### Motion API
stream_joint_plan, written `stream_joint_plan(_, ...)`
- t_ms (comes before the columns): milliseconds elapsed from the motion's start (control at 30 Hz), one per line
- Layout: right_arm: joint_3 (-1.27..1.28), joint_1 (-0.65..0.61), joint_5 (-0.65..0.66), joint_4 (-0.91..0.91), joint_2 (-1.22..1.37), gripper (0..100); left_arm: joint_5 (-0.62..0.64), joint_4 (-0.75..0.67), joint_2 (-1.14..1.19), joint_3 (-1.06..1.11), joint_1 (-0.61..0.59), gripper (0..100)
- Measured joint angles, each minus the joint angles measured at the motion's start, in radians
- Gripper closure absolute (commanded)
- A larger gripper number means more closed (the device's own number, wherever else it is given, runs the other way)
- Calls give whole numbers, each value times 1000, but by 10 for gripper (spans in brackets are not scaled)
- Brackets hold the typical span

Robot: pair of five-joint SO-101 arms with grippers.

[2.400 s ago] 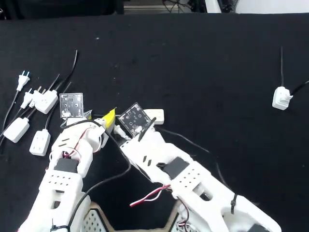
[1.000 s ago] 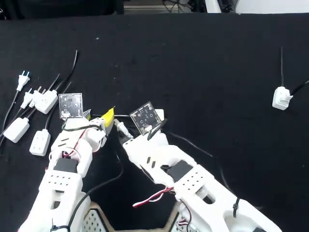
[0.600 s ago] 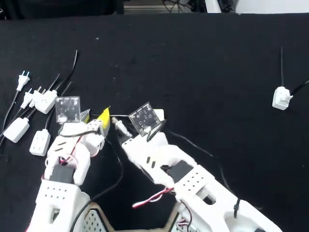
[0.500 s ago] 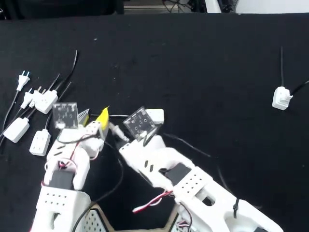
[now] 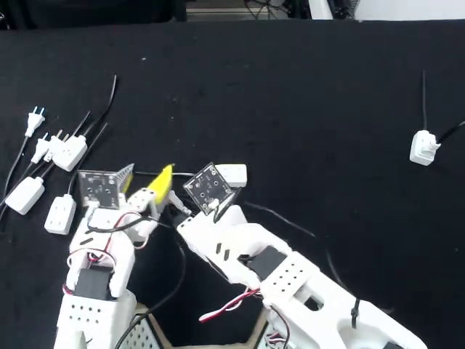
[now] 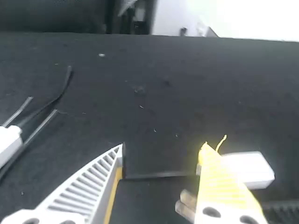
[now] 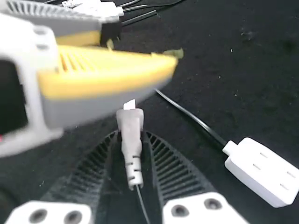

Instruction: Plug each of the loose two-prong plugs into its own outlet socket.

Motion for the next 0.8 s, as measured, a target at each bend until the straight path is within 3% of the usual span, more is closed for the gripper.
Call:
stream_joint_plan(600,0,0,0,55,0,988,-21,94,0,0,5,736)
stream_joint_plan(800,0,0,-61,55,-5,988,-54,94,0,0,11,736)
